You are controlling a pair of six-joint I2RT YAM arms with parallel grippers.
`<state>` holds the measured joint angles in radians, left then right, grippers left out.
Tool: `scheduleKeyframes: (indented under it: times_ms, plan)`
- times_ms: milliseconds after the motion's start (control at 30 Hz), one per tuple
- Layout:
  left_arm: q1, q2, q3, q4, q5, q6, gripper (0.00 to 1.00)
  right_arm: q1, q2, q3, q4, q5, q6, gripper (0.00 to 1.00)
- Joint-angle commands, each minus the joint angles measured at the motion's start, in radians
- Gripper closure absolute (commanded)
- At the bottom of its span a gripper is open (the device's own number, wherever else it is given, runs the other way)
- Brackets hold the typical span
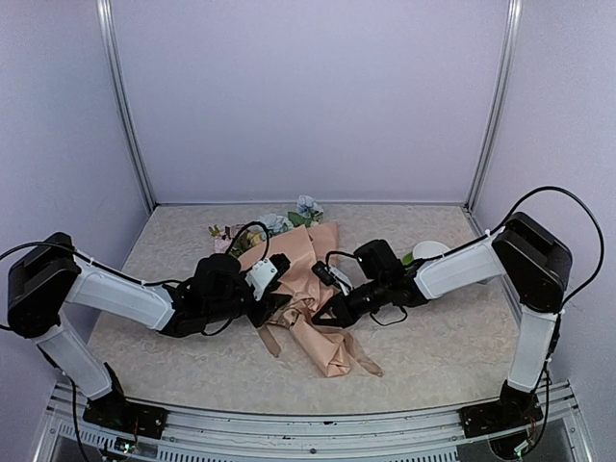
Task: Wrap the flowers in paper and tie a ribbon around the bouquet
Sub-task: Cross the half-tied ribbon over the folded bouquet.
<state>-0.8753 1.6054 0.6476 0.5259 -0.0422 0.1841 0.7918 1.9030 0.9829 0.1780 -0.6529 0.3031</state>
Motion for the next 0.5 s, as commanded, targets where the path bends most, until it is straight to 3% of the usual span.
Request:
scheduleKeyframes:
  times_ms: [0, 133, 467]
  plan:
    - [0.012, 0.005, 0.029, -0.073, 0.085, -0.007, 0.59, 0.010, -0.002, 0.022, 0.011, -0.020, 0.010, 0.98]
    - [0.016, 0.015, 0.038, -0.078, 0.141, 0.001, 0.56, 0.010, -0.028, 0.021, -0.005, -0.011, -0.001, 0.90]
    - [0.025, -0.032, 0.035, -0.058, 0.036, -0.024, 0.61, -0.001, -0.088, 0.062, -0.072, -0.011, -0.117, 0.79]
